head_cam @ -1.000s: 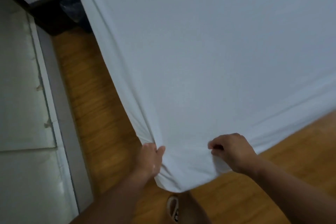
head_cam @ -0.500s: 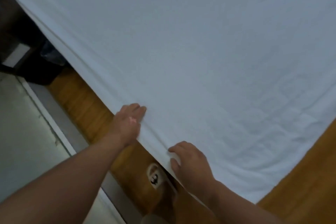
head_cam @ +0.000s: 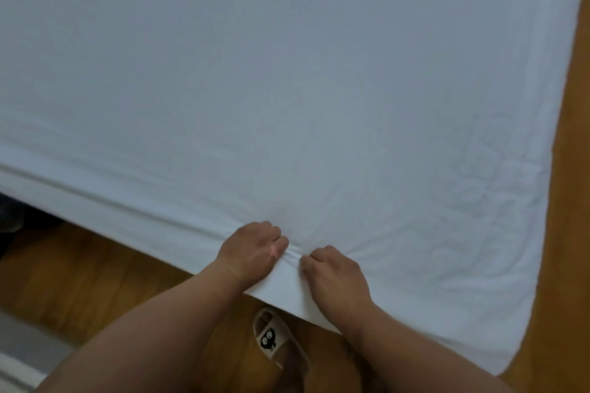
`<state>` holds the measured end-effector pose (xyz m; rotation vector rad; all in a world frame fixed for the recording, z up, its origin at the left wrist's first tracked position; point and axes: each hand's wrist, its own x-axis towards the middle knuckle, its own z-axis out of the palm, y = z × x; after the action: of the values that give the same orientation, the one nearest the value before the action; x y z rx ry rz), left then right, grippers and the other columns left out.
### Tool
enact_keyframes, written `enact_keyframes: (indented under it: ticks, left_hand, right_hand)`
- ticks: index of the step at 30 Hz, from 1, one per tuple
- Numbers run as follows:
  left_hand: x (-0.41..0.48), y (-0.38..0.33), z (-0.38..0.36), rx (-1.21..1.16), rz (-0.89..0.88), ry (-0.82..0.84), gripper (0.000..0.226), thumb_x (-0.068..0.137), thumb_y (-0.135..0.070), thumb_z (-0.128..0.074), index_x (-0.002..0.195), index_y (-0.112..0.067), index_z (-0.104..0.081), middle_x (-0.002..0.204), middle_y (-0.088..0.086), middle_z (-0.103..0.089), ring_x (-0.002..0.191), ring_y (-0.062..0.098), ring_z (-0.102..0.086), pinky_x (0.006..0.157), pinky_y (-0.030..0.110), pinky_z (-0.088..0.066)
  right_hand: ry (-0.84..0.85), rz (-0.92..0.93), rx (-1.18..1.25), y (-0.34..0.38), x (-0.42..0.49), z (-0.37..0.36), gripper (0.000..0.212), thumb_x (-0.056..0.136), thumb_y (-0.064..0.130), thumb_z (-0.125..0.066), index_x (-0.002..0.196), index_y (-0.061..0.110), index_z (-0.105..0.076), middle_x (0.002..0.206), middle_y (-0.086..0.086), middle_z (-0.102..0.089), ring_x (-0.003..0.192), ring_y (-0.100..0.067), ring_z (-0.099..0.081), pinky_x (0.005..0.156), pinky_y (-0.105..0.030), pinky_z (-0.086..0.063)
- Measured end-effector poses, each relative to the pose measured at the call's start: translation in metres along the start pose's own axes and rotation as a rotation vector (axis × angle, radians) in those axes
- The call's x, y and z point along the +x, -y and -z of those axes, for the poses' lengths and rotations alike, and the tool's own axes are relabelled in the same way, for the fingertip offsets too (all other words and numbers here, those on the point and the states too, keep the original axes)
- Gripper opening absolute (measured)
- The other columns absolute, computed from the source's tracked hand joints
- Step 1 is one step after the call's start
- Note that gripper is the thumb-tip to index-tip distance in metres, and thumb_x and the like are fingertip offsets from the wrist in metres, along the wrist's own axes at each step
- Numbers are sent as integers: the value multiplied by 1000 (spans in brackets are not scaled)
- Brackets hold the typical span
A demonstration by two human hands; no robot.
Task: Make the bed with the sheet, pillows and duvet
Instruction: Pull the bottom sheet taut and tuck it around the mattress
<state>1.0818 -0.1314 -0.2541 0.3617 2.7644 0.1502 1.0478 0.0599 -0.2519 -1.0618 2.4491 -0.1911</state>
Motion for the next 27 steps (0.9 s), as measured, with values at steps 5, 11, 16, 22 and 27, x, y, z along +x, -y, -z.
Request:
enact_keyframes:
  ticks: [5, 11, 16, 22, 27]
  left_hand:
    - [18, 12, -6, -76, 76, 205, 23, 97, -13, -44, 106, -18, -64, 101, 4, -62, 92, 24, -57, 74, 32, -44]
    - [6, 10, 1, -242, 131, 293, 12, 95, -36, -60, 98, -27, -68, 100, -5, -67, 91, 14, -58, 85, 31, -49]
    - [-16, -9, -1, -279, 150, 335, 12, 96, -30, -60, 101, -23, -69, 102, -4, -69, 89, 12, -57, 80, 25, -45]
    - [-51, -4, -2, -331, 97, 209, 23, 92, -18, -55, 113, -19, -63, 113, -2, -58, 104, 17, -50, 86, 28, -44]
    - [-100, 111, 8, -244, 247, 34, 23, 84, -15, -67, 102, -27, -62, 107, -14, -57, 99, 12, -55, 82, 29, -54]
  right_hand:
    - [34, 2, 56, -1, 9, -7, 13, 69, 9, -72, 68, 20, -65, 62, 5, -58, 60, -15, -56, 49, -26, -45]
    - [170, 80, 215, -15, 5, -6, 23, 95, 19, -43, 93, 20, -66, 86, -1, -65, 78, -21, -58, 76, -34, -47]
    - [202, 71, 249, 4, -20, -17, 18, 89, 13, -43, 86, 21, -58, 88, -3, -61, 79, -22, -50, 69, -33, -37]
    - [34, -115, 334, 18, -28, -29, 19, 93, 37, -41, 95, 26, -57, 94, 8, -55, 91, -14, -52, 77, -29, -44]
    - [-166, -129, 423, 81, 11, -24, 30, 75, 33, -69, 104, 33, -64, 100, 15, -59, 88, -9, -59, 72, -22, -52]
